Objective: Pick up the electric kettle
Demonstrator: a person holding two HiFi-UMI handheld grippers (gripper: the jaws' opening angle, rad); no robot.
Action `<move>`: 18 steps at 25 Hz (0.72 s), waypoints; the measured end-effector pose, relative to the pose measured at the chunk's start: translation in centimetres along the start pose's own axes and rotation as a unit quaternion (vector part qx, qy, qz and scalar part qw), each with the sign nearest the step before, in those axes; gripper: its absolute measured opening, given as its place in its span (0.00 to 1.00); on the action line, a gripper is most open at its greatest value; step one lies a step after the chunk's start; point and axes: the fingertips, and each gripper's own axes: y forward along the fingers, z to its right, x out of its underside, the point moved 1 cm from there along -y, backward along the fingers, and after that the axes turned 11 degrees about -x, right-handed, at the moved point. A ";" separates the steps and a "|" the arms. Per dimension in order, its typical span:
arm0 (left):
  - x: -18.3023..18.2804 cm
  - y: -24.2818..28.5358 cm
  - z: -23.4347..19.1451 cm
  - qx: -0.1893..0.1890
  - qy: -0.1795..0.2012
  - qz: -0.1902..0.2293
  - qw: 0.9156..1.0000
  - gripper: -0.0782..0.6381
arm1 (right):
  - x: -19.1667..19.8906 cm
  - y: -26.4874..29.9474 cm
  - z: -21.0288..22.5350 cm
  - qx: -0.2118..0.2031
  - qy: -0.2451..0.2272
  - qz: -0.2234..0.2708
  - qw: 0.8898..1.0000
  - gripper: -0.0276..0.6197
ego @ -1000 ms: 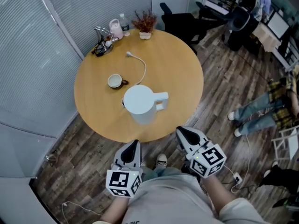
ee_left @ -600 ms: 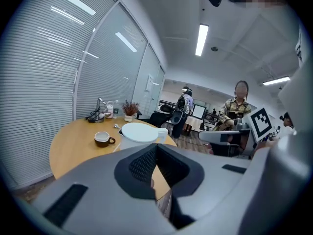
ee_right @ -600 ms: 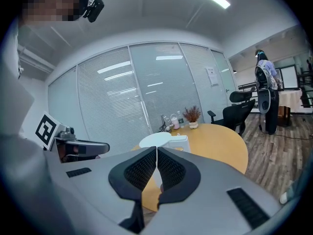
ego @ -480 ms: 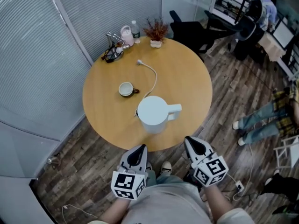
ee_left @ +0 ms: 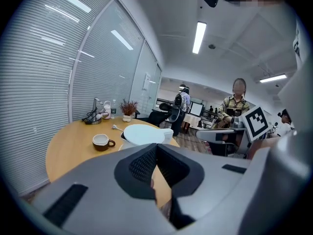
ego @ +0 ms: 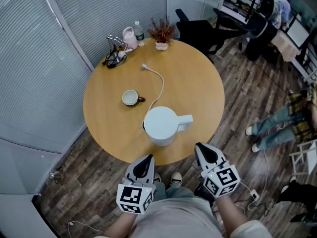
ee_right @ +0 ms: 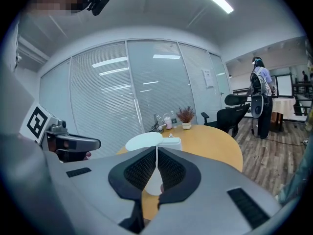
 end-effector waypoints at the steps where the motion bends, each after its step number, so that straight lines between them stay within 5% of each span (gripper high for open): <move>1: 0.0 0.2 -0.2 0.000 0.001 -0.001 1.000 0.11 | 0.1 0.3 0.2 0.002 -0.001 -0.002 1.000 0.09; 12: 0.1 2.2 -0.5 0.017 -0.008 -0.011 1.000 0.11 | 1.3 2.8 2.9 0.029 -0.010 -0.017 0.999 0.11; 18: 0.8 2.7 -1.1 0.018 -0.019 -0.023 0.999 0.11 | 2.7 4.3 4.5 0.045 -0.007 -0.030 0.998 0.26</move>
